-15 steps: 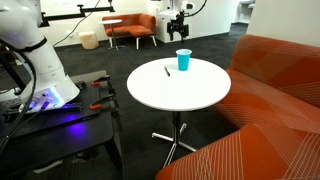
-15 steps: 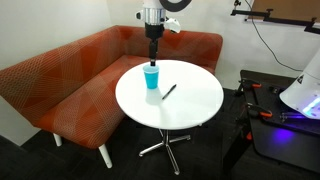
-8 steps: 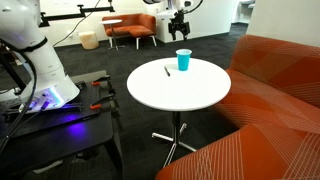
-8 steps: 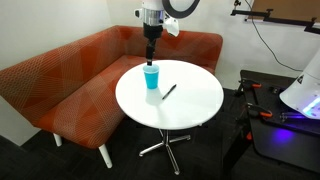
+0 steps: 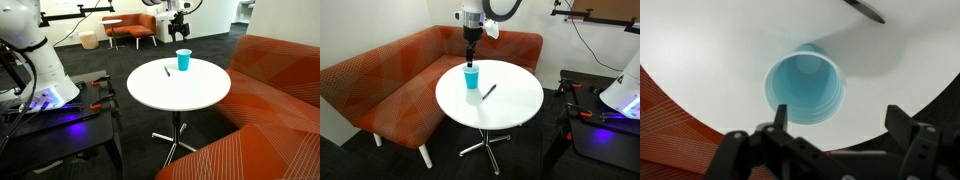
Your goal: Move the cup to the left
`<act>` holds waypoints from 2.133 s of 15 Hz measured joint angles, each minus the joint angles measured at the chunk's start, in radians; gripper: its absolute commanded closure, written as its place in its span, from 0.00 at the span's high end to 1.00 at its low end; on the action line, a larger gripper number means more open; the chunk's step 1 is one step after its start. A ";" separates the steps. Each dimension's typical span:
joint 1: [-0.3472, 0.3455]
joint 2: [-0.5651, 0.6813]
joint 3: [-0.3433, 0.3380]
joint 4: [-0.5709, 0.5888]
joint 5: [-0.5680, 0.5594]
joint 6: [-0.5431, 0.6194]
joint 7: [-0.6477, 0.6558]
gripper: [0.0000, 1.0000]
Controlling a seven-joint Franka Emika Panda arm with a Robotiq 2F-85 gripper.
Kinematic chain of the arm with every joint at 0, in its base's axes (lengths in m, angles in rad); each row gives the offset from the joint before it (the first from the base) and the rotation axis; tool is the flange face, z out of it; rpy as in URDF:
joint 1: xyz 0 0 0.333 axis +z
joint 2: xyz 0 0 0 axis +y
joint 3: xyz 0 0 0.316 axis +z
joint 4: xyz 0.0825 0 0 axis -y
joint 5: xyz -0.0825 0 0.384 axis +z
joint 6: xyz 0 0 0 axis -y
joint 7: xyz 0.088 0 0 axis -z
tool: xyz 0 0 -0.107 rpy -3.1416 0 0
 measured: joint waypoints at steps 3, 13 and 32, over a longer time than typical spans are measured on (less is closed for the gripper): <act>-0.012 0.018 0.006 0.000 0.030 0.004 -0.013 1.00; -0.115 0.130 0.080 0.021 0.111 0.160 -0.220 1.00; -0.105 0.151 0.107 0.099 0.142 -0.139 -0.170 0.02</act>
